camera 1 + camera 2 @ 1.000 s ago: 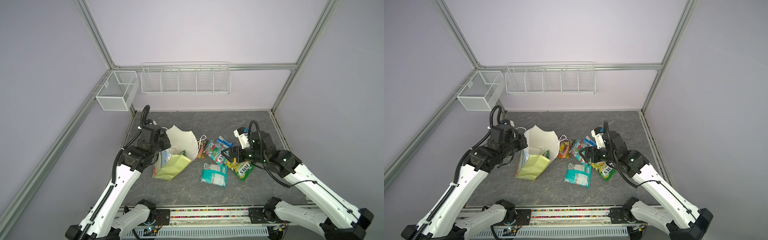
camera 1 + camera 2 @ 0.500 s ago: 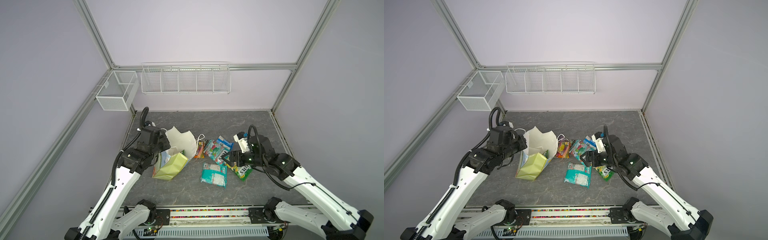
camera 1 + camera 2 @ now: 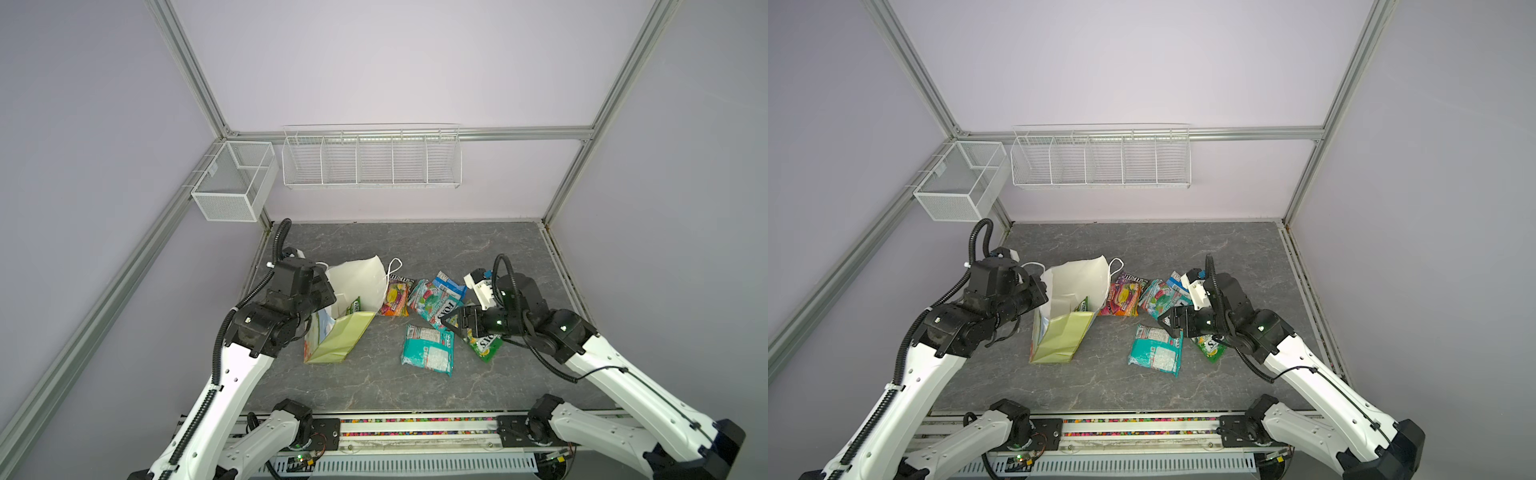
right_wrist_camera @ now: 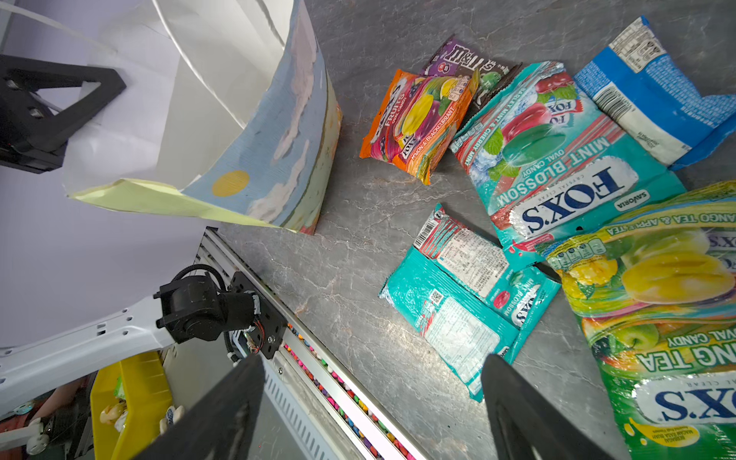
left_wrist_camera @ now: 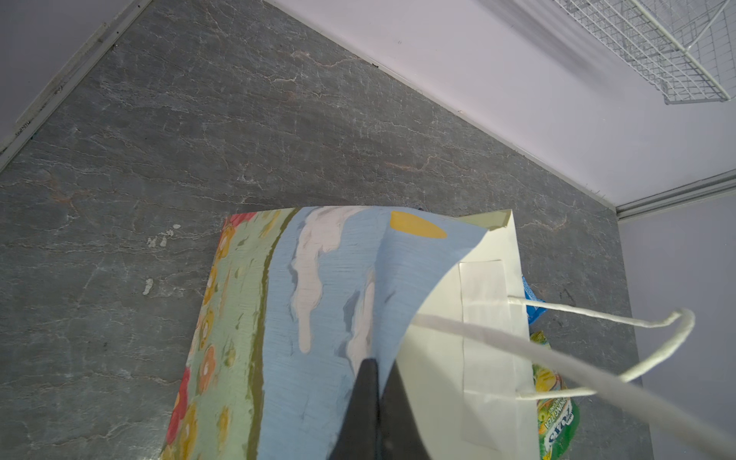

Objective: Place the snacks into the paper bag
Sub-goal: Pick up the snack at the center of the table.

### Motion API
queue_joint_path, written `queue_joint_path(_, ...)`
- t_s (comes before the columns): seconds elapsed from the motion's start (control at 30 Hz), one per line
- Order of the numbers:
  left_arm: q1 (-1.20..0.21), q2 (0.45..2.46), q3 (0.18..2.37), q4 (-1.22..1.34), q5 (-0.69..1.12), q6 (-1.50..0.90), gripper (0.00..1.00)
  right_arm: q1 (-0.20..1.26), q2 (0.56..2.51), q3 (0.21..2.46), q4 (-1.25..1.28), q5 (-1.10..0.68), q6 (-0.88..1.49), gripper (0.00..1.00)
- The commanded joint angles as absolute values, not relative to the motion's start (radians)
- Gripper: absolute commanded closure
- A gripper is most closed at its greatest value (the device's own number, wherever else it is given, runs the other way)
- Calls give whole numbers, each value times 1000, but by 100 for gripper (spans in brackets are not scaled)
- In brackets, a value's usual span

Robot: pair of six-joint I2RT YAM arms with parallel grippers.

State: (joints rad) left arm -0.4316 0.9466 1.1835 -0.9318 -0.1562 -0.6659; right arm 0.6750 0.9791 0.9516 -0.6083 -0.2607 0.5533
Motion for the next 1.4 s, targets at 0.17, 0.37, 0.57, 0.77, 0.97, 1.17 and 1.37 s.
queue_joint_path(0.17,-425,890,1161,-986,-178,-705,100,695,1009,932,-565,-277,569,12)
queue_joint_path(0.37,-423,877,1128,-945,-148,-707,100,696,1048,934,-557,-263,572,11)
queue_joint_path(0.57,-423,845,1087,-910,-139,-710,100,696,1054,923,-523,-262,568,12)
queue_joint_path(0.77,-423,827,1083,-897,-143,-702,100,696,1115,935,-497,-271,558,12)
queue_joint_path(0.97,-423,831,1103,-901,-142,-693,100,696,1126,938,-465,-290,571,11)
queue_joint_path(1.17,-424,832,1120,-926,-160,-679,100,695,1132,941,-482,-283,567,11)
queue_joint_path(1.37,-424,818,1100,-914,-133,-684,100,695,1098,914,-480,-275,577,12)
